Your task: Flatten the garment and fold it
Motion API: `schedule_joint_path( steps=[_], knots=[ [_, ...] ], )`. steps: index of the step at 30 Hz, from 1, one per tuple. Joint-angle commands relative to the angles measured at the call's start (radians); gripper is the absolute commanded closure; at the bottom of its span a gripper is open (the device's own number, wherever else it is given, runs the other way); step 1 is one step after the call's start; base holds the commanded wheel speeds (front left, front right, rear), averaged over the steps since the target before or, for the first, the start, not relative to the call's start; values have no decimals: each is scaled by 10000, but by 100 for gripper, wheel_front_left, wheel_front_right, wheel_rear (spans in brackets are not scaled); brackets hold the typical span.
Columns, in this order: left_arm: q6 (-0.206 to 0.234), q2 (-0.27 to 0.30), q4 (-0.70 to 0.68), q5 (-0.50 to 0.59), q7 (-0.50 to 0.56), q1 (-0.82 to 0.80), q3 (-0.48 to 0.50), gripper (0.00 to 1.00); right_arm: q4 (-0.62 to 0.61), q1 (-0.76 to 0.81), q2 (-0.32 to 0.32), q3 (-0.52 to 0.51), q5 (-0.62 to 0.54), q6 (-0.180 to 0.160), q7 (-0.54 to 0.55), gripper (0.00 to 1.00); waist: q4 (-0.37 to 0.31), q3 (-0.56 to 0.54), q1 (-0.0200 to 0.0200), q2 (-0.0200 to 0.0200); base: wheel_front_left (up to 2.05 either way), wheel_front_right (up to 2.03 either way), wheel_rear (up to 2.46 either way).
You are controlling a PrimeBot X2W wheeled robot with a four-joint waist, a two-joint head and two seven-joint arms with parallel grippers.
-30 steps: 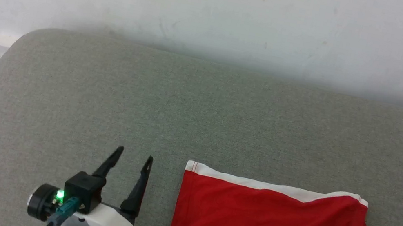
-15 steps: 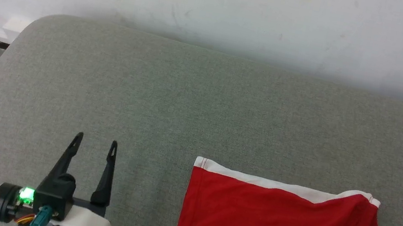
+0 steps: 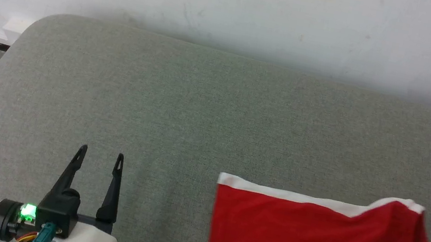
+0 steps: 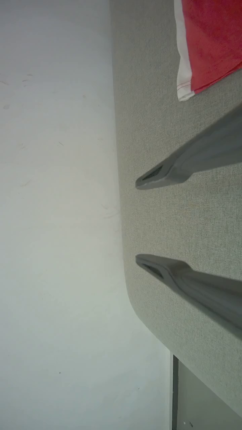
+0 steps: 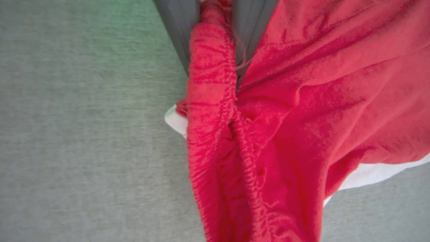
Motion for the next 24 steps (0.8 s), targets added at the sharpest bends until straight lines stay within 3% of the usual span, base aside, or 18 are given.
schedule_joint_path(
  steps=[1, 8, 13, 19, 24],
  knots=[
    [-178, -102, 61, 79, -47, 189, 138, 0, 232, -95, -355, -339, -306, -34, -150, 100, -5, -38, -1, -1, 0, 0, 0],
    [-583, -387, 264, 144, -47, 254, 433, 0, -16, -66, -643, -299, -248, -34, -156, 100, -16, -252, -1, -1, 0, 0, 0],
    [-831, -590, 386, 245, -47, 377, 664, 0, -1216, 325, -654, 555, 75, -34, 143, 100, -56, -546, -1, -1, 0, 0, 0],
    [-1089, -770, 407, 379, -47, 520, 911, 0, -2727, 774, -248, 1371, 548, -34, 902, 100, 11, -868, -1, -1, 0, 0, 0],
    [-1294, -913, 383, 469, -47, 598, 1077, 0, -3237, 765, 386, 1972, 929, -34, 1407, 100, 170, -967, -1, -1, 0, 0, 0]
  ],
)
